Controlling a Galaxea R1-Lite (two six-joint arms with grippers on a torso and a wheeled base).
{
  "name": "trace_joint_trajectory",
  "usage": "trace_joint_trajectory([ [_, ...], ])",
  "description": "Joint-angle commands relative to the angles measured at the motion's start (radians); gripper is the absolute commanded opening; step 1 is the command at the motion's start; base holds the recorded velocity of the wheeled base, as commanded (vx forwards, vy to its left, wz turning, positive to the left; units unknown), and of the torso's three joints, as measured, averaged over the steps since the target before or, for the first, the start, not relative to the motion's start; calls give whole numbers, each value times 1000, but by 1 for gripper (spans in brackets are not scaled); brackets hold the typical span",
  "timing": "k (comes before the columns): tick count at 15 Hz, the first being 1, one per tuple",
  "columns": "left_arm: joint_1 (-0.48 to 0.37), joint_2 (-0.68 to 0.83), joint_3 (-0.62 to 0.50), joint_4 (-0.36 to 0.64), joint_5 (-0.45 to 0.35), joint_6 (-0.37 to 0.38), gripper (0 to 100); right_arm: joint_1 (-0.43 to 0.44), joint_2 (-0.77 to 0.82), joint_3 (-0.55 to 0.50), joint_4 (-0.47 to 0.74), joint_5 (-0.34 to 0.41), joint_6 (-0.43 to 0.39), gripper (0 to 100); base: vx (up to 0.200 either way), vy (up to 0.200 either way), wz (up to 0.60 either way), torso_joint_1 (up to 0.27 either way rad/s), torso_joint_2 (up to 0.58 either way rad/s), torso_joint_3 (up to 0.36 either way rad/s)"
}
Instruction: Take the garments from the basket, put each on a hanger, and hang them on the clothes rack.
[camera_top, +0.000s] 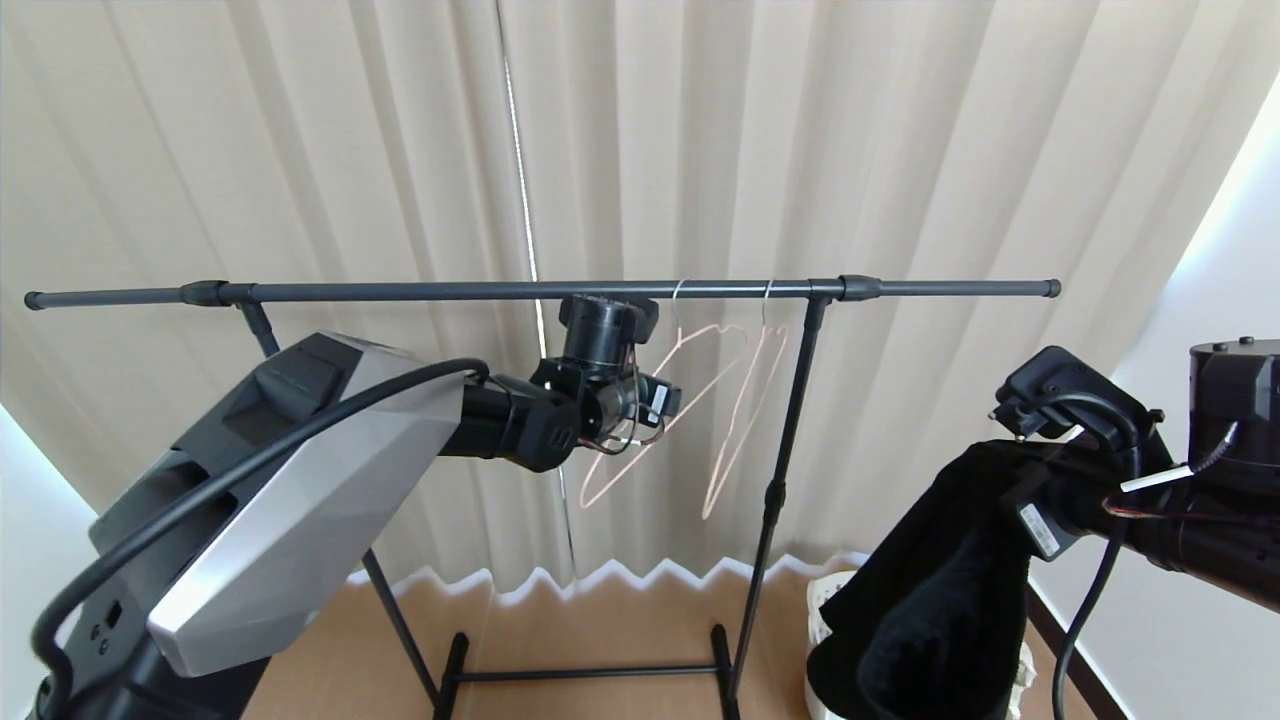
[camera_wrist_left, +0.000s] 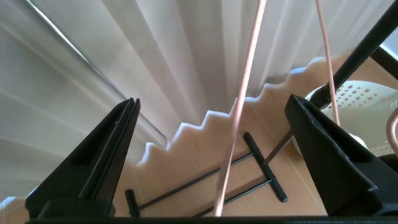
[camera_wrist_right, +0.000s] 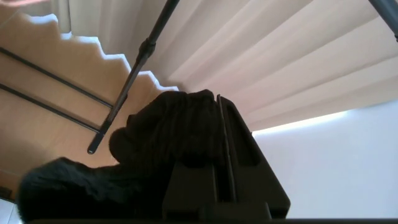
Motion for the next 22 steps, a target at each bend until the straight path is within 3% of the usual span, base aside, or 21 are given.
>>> trace_joint_trajectory([
  [1,8,54,-17,0,0,1,100,2,7,-1,-1,0,-1,0,0,0,0,0,0,0],
  [20,10,52,46,-6,-2,-10,100,2,7,10,-1,0,-5,0,0,0,0,0,0,0],
  [21,10,52,49,-28,-2,-10,0,2,7,10,-1,-1,-5,0,0,0,0,0,0,0],
  [22,10,52,49,-31,-2,-10,0,2,7,11,-1,-1,-5,0,0,0,0,0,0,0],
])
